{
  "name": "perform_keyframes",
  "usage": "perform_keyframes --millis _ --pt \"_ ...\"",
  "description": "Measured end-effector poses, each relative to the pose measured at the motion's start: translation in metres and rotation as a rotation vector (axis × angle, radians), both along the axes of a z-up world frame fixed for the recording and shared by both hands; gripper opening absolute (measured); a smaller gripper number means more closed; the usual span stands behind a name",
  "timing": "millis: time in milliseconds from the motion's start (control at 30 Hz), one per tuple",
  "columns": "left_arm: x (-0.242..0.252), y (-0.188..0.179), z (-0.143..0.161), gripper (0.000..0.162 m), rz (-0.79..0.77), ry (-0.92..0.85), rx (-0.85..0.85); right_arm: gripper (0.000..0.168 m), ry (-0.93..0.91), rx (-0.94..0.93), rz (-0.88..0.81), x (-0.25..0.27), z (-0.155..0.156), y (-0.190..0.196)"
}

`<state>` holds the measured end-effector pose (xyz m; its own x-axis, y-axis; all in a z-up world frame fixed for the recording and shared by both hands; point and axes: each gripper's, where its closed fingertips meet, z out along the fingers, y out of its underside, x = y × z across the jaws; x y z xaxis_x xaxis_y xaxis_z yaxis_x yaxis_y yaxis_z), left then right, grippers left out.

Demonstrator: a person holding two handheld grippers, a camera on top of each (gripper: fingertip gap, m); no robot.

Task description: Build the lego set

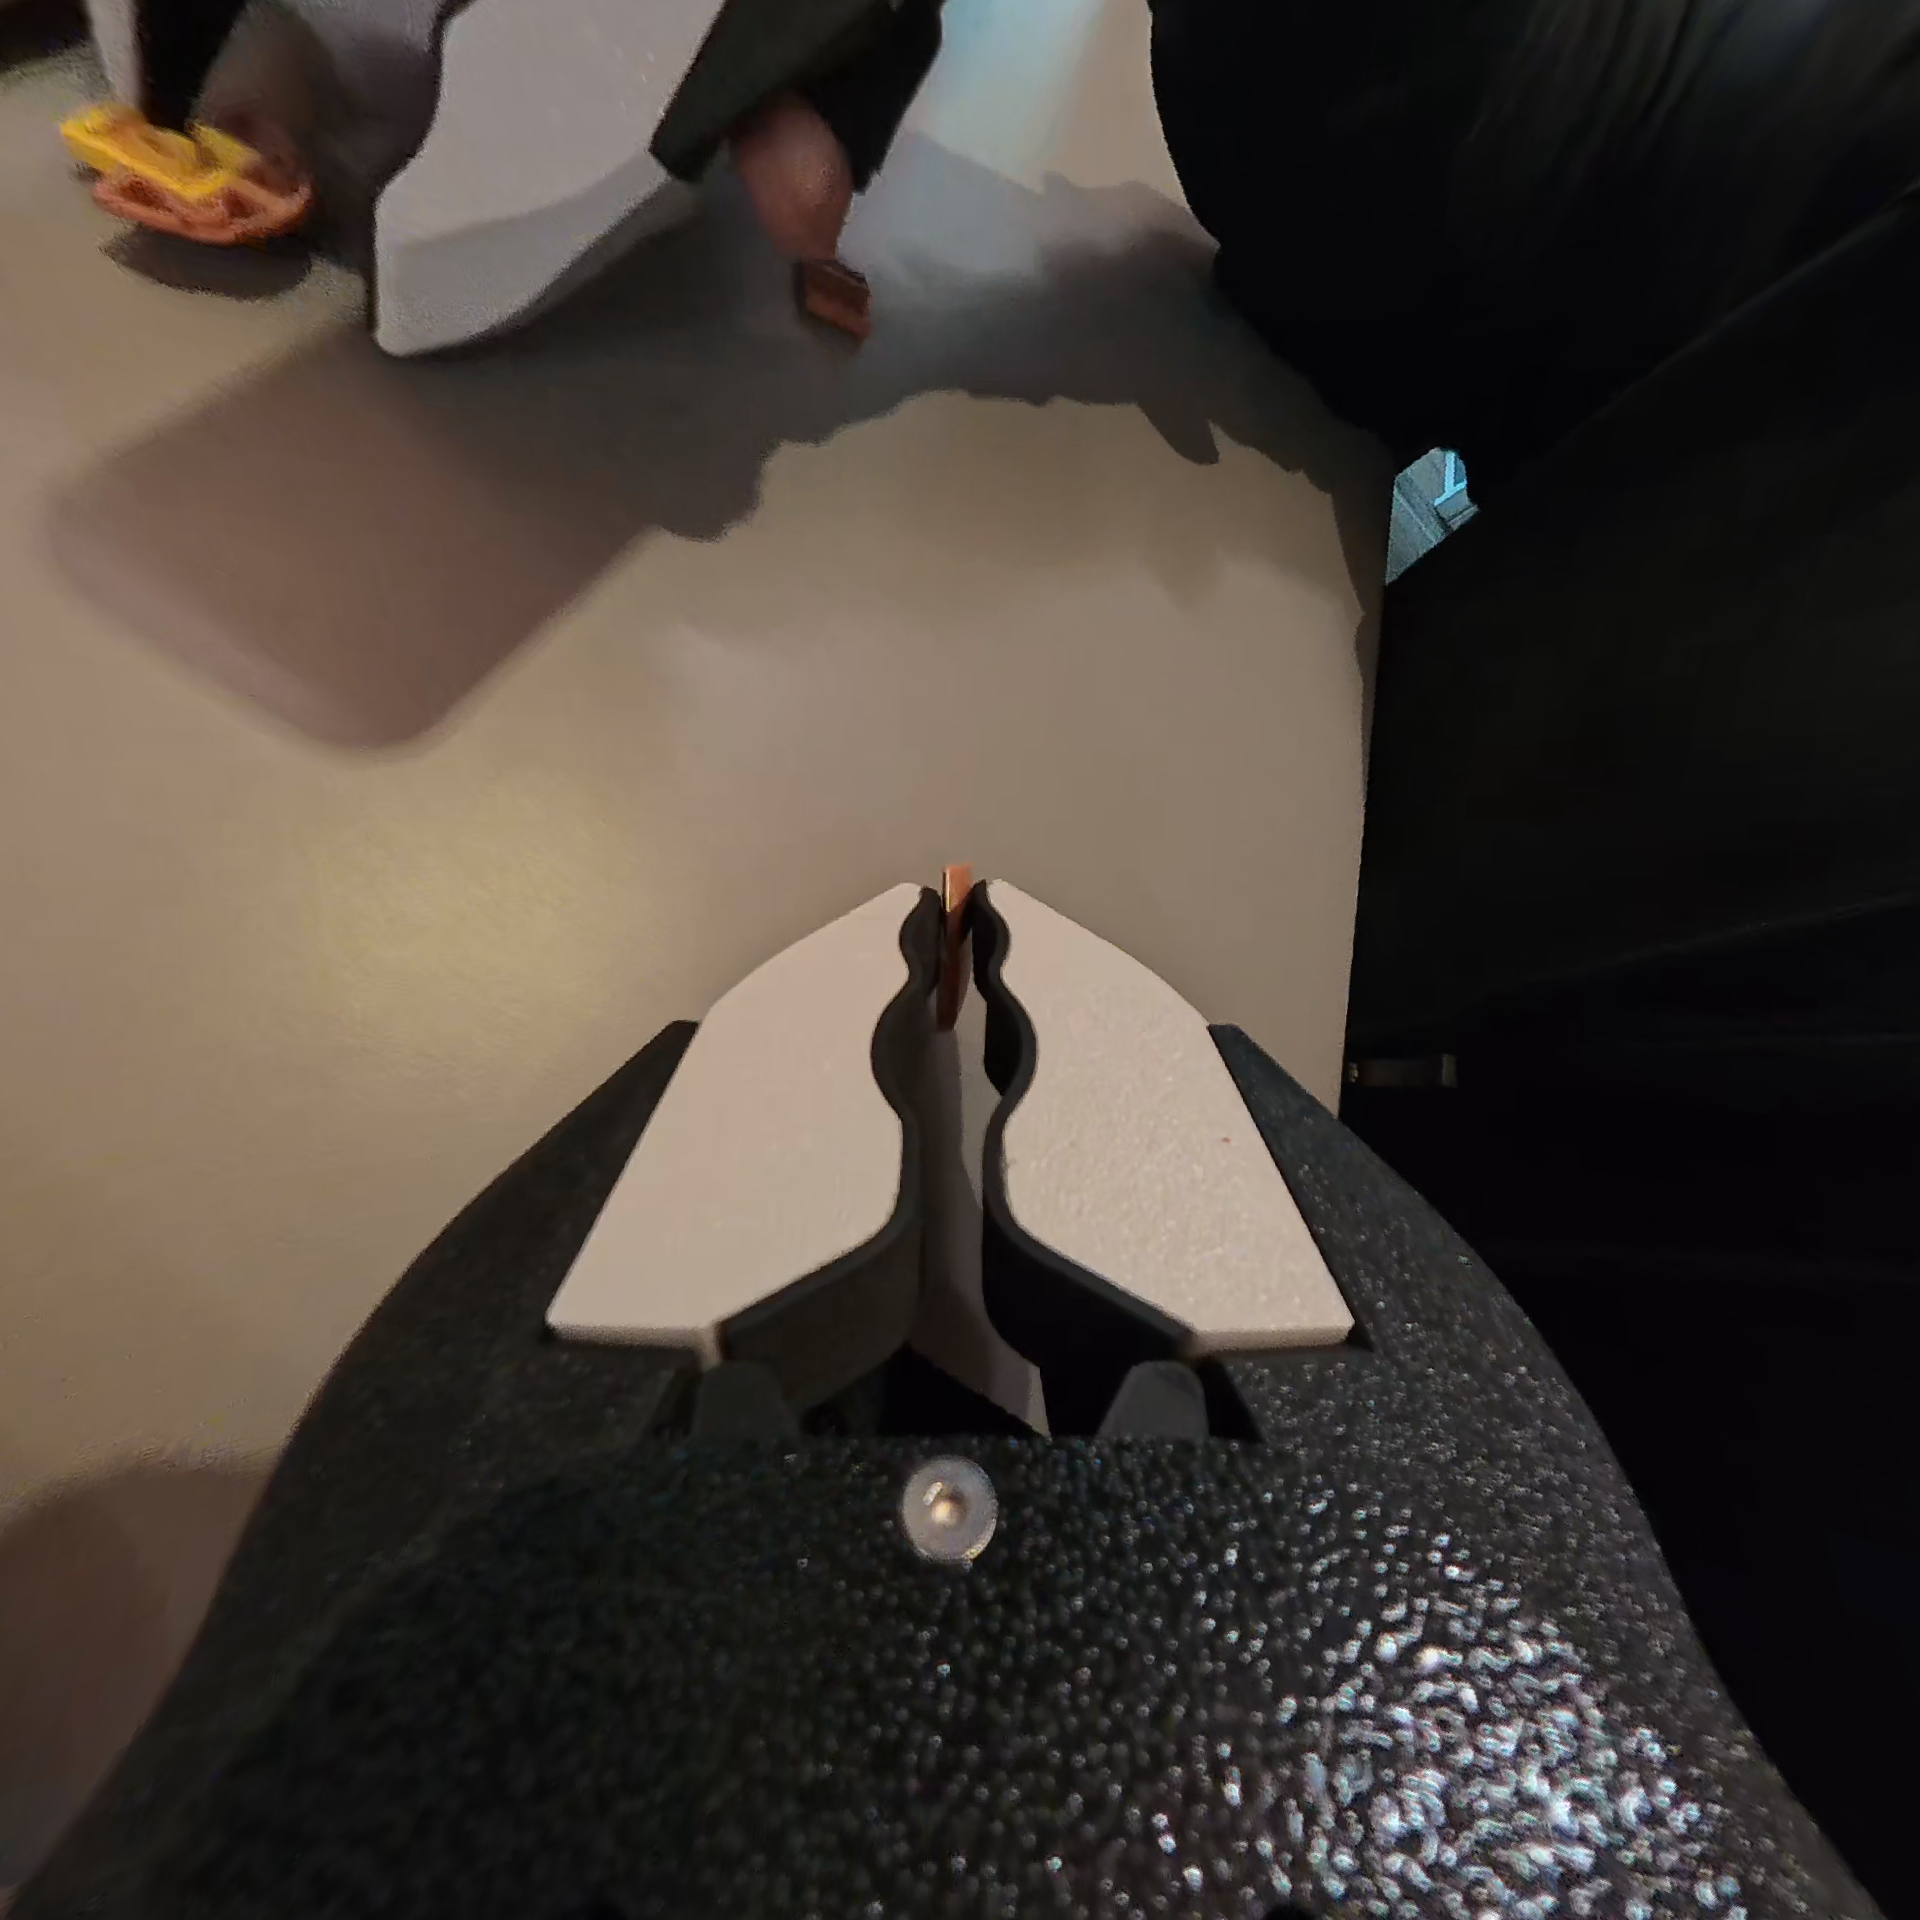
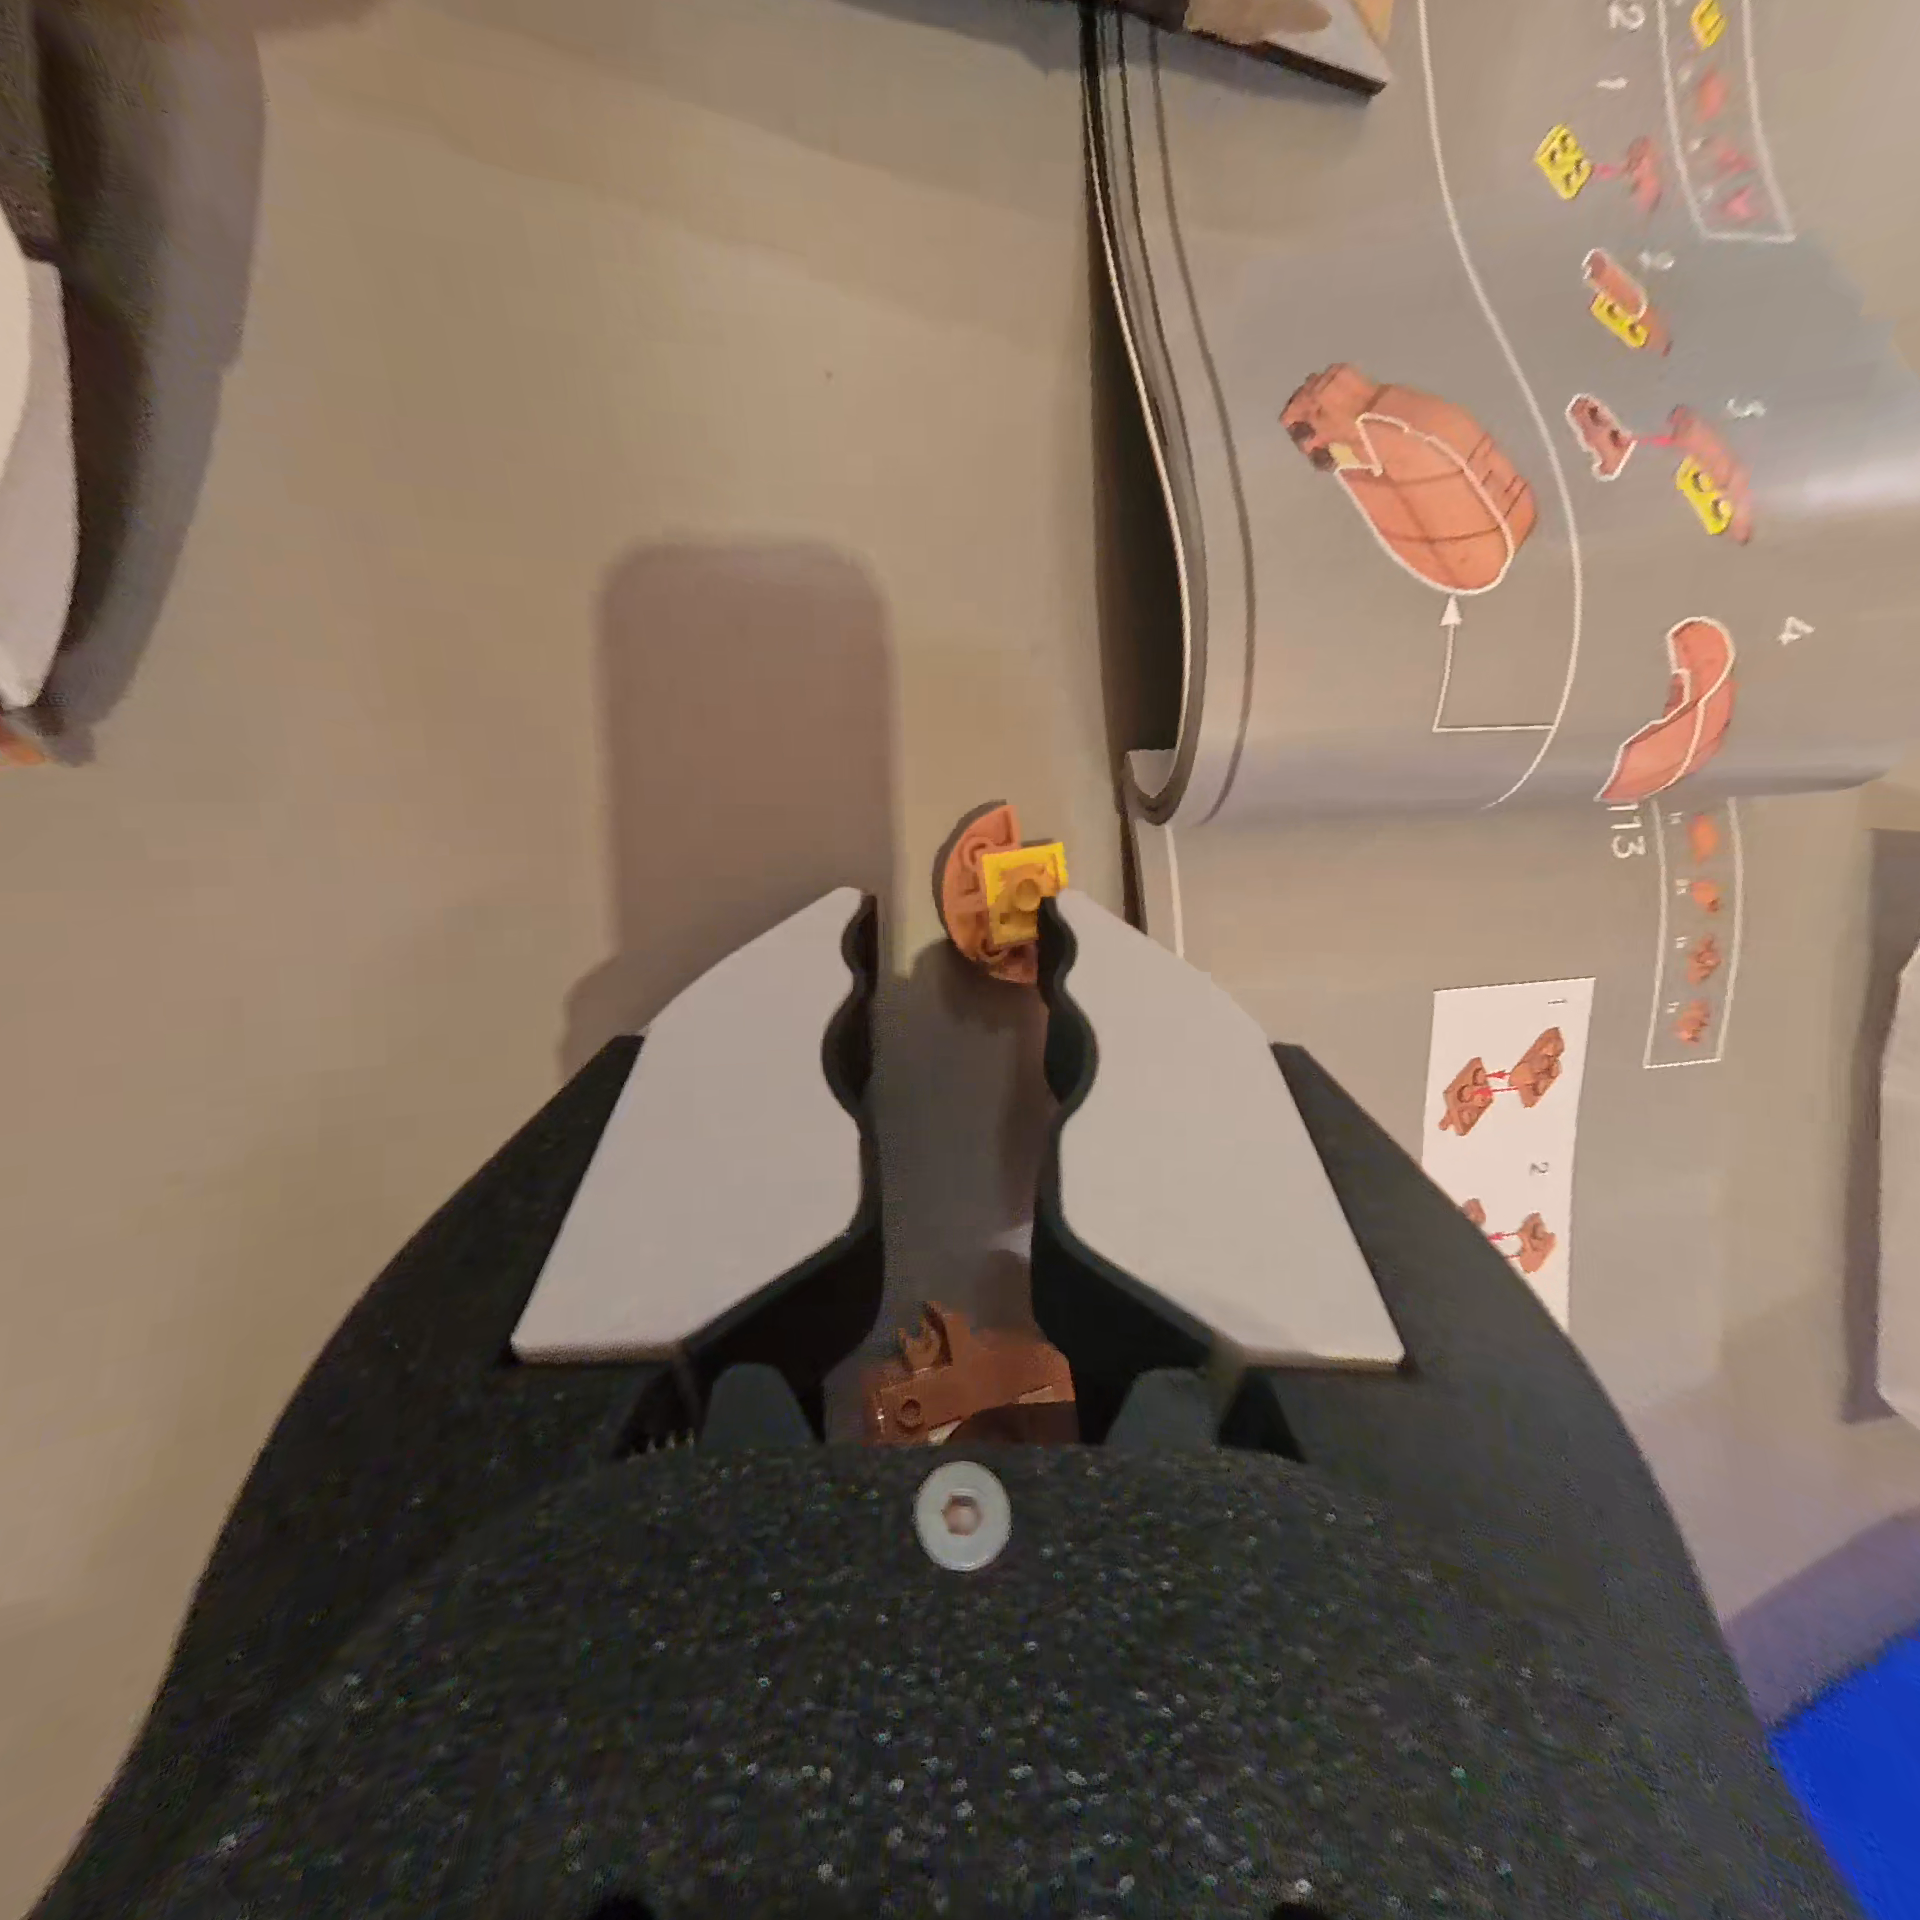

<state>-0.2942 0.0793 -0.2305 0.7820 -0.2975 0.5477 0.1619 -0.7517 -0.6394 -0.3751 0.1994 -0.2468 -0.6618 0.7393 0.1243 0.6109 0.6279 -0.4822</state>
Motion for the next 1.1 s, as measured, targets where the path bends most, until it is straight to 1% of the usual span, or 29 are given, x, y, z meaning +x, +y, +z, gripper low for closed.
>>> perform_keyframes --millis 33,67,100,233,333,367,433,533,667,733,867,967,1100 --pt "-0.001 0.001 0.001 0.005 0.003 0.002 0.007 0.026 0.005 -0.006 -0.003 0.000 0.000 0.000" --pt "-0.002 0.003 0.001 0.005 0.007 0.004 0.014 0.019 0.022 0.005 -0.014 -0.001 0.000 0.002" --pt "-0.004 0.005 0.003 0.005 0.010 0.005 0.023 0.017 0.036 0.017 -0.021 -0.002 0.000 0.004" --pt "-0.007 0.011 0.006 0.005 0.020 0.005 0.047 0.016 0.062 0.035 -0.022 0.001 0.000 0.005" --pt "-0.010 0.015 0.009 0.005 0.040 0.004 0.067 0.016 0.051 -0.016 -0.017 0.010 0.001 0.001" --pt "-0.011 0.017 0.011 0.005 0.046 0.003 0.077 0.016 0.042 -0.052 -0.017 0.013 0.002 -0.002" --pt "-0.013 0.019 0.014 0.005 0.060 0.005 0.095 0.009 0.015 -0.159 -0.016 0.022 0.006 -0.010" --pt "-0.014 0.023 0.020 0.005 0.066 0.017 0.141 0.009 -0.031 -0.330 -0.015 0.038 0.015 -0.021" --pt "-0.017 0.027 0.022 0.005 0.072 0.037 0.155 0.009 -0.030 -0.367 -0.032 0.048 0.014 -0.018" --pt "-0.016 0.030 0.024 0.005 0.066 0.053 0.172 0.008 -0.034 -0.446 -0.009 0.054 0.022 -0.026" --pt "-0.013 0.035 0.037 0.005 0.000 0.120 0.292 0.008 -0.083 -0.757 0.075 0.074 0.054 -0.052" --pt "-0.007 0.035 0.044 0.005 -0.083 0.193 0.408 0.007 -0.124 -0.944 0.115 0.088 0.069 -0.062" --pt "0.006 0.033 0.039 0.005 -0.176 0.281 0.469 0.007 -0.171 -1.050 0.128 0.101 0.069 -0.069"
